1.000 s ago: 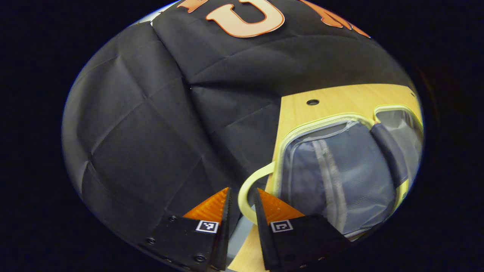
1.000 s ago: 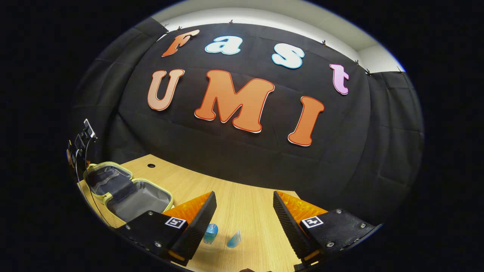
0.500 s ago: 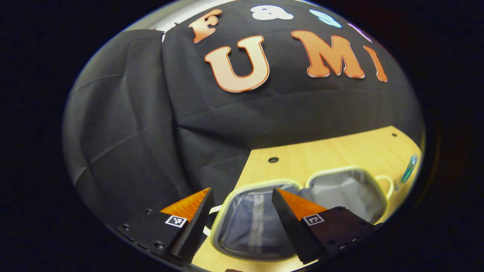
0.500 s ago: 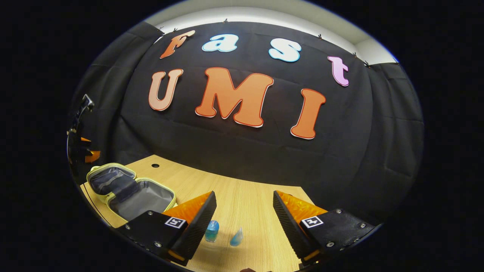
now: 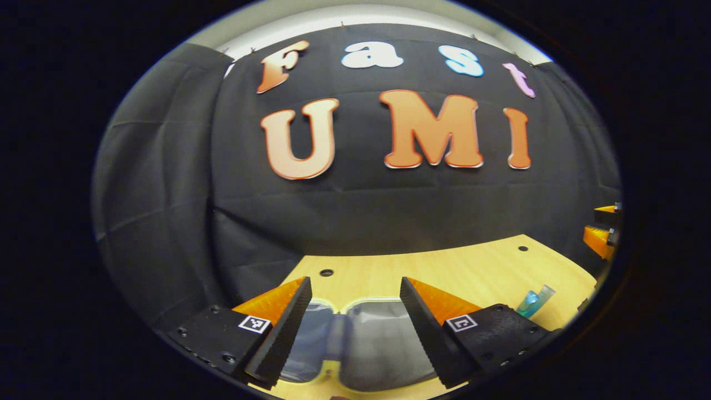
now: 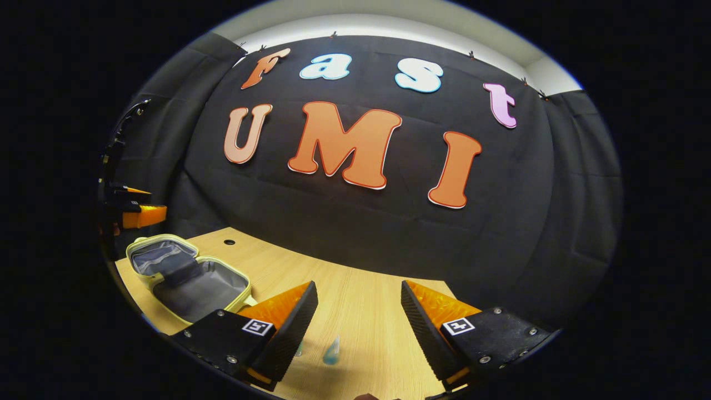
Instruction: First open the suitcase, pack the skin care products into it, and then close the suitcase.
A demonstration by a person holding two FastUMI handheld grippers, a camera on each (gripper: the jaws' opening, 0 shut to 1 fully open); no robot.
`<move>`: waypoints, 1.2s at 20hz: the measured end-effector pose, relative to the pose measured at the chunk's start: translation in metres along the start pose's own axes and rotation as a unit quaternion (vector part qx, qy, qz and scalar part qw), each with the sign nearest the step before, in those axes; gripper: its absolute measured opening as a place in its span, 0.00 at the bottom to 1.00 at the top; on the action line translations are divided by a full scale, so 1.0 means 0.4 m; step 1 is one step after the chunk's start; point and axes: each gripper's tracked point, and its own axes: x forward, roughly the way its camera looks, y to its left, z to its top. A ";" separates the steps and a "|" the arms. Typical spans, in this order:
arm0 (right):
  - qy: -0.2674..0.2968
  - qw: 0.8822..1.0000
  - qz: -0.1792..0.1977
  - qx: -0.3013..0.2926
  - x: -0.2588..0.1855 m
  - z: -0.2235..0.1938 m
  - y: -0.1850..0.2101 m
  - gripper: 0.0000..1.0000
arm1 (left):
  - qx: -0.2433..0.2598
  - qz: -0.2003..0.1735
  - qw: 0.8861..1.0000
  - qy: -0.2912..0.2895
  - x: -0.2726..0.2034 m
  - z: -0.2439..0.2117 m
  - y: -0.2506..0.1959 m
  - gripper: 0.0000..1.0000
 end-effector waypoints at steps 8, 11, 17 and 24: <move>0.030 0.999 0.024 0.010 0.012 -0.082 0.004 0.95 | -0.006 -0.089 0.996 0.019 0.006 -0.073 -0.370 0.99; 0.040 0.999 0.028 0.011 0.020 -0.103 0.003 0.95 | 0.015 -0.127 0.991 0.030 0.009 -0.107 -0.479 0.99; 0.043 0.998 0.035 0.006 0.021 -0.116 -0.022 0.95 | 0.027 -0.175 0.982 0.061 0.021 -0.212 -0.629 0.99; 0.063 0.996 0.062 0.009 0.042 -0.207 -0.031 0.95 | 0.040 -0.204 0.974 0.094 0.038 -0.386 -0.769 0.99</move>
